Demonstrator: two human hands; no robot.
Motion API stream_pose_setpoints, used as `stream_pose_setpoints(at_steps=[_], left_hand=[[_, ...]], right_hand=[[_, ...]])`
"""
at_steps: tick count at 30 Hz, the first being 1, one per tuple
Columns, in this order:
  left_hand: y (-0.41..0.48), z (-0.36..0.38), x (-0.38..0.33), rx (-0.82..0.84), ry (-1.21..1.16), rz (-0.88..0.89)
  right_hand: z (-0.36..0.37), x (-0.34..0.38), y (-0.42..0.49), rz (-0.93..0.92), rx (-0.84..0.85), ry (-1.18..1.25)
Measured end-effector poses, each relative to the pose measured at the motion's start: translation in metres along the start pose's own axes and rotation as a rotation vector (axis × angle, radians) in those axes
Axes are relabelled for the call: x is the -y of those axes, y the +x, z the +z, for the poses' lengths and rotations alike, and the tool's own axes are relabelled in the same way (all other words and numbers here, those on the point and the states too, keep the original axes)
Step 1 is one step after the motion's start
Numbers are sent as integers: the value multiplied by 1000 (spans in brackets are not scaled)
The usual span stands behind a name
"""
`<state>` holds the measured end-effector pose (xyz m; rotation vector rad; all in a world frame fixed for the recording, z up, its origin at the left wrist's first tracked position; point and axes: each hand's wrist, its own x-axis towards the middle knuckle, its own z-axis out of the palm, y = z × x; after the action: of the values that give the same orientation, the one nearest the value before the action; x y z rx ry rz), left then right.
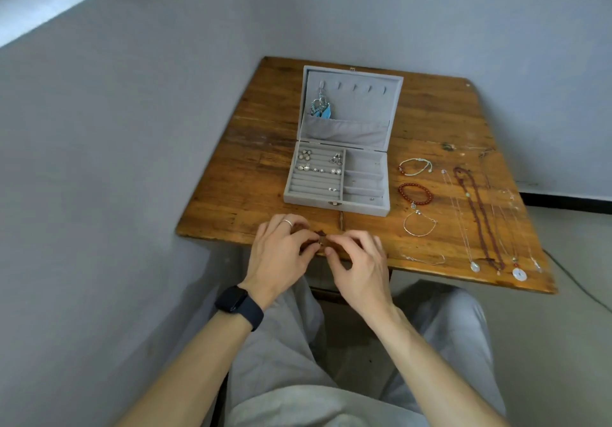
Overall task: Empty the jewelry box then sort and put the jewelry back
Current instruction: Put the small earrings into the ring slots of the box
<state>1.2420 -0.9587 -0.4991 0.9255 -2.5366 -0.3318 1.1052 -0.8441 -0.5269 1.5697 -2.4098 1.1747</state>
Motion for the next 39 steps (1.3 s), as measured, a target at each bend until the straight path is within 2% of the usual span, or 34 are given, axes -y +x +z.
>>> stream_pose_setpoints(at_steps=[11, 21, 28, 35, 39], left_hand=[[3, -3, 6, -52, 0, 2], [41, -40, 22, -76, -117, -154], [99, -54, 34, 65, 6, -125], [131, -52, 37, 292, 229, -26], [138, -49, 34, 345, 279, -17]], right_hand=[[5, 7, 4, 16, -5, -36], [4, 8, 10, 110, 35, 34], [-18, -3, 29, 243, 232, 273], [-23, -4, 29, 255, 305, 290], [-25, -5, 29, 255, 324, 303]])
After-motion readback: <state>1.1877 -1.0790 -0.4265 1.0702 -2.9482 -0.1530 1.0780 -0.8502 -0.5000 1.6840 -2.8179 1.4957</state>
